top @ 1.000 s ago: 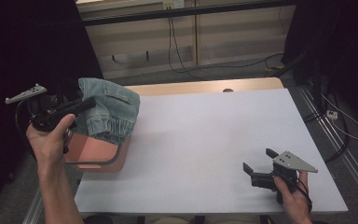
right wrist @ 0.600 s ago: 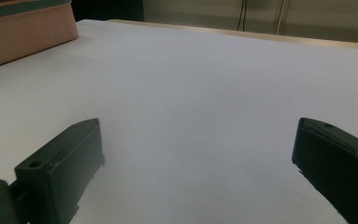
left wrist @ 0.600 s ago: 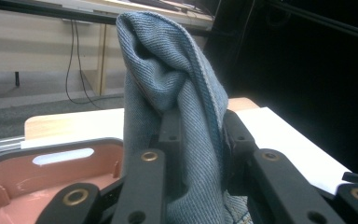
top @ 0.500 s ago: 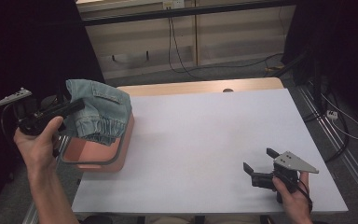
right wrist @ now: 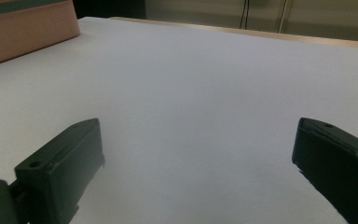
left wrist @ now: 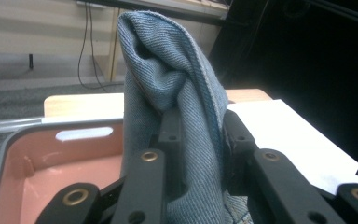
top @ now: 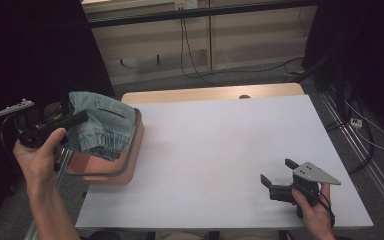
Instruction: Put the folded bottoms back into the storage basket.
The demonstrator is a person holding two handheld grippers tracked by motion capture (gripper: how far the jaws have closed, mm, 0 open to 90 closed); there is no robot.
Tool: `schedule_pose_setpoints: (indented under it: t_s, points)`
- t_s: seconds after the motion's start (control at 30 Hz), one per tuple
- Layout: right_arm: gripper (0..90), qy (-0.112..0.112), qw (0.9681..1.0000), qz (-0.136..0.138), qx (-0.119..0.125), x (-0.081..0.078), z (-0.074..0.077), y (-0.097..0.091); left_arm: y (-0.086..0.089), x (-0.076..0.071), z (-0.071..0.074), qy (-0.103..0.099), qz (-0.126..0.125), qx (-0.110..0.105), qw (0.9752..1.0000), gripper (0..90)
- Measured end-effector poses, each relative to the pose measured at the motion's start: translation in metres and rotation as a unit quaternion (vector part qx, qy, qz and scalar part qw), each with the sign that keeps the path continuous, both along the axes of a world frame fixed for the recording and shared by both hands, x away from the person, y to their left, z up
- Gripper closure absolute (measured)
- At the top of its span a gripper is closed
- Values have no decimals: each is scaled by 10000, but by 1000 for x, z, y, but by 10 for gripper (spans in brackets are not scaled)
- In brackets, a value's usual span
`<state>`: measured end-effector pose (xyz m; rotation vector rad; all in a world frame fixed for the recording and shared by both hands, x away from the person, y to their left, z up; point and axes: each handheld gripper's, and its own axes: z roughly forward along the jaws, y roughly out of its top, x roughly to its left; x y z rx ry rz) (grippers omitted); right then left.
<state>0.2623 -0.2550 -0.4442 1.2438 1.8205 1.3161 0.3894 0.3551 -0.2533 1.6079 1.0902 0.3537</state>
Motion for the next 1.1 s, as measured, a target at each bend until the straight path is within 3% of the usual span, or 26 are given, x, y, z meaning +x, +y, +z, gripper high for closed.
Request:
schedule_pose_setpoints:
  t_s: [0.2, 0.37, 0.67, 0.87, 1.1]
  points:
    - [18, 0, 10000, 5, 21, -1, 0, 0, 5, 7, -10, 176, 42, 55, 9998, 740]
    - [18, 4, 10000, 9, 21, -1, 0, 0, 13, 18, -24, 405, 136, -67, 9991, 740]
    - [18, -1, 10000, 11, 7, -1, 0, 0, 14, 27, -35, 560, 137, -31, 9983, 740]
    - [18, 6, 10000, 13, 10, -1, 0, 0, 11, 29, -37, 651, 59, 102, 9978, 739]
    - [18, 8, 10000, 30, 11, -1, 0, 0, 13, 33, -43, 702, 133, 191, 9973, 738]
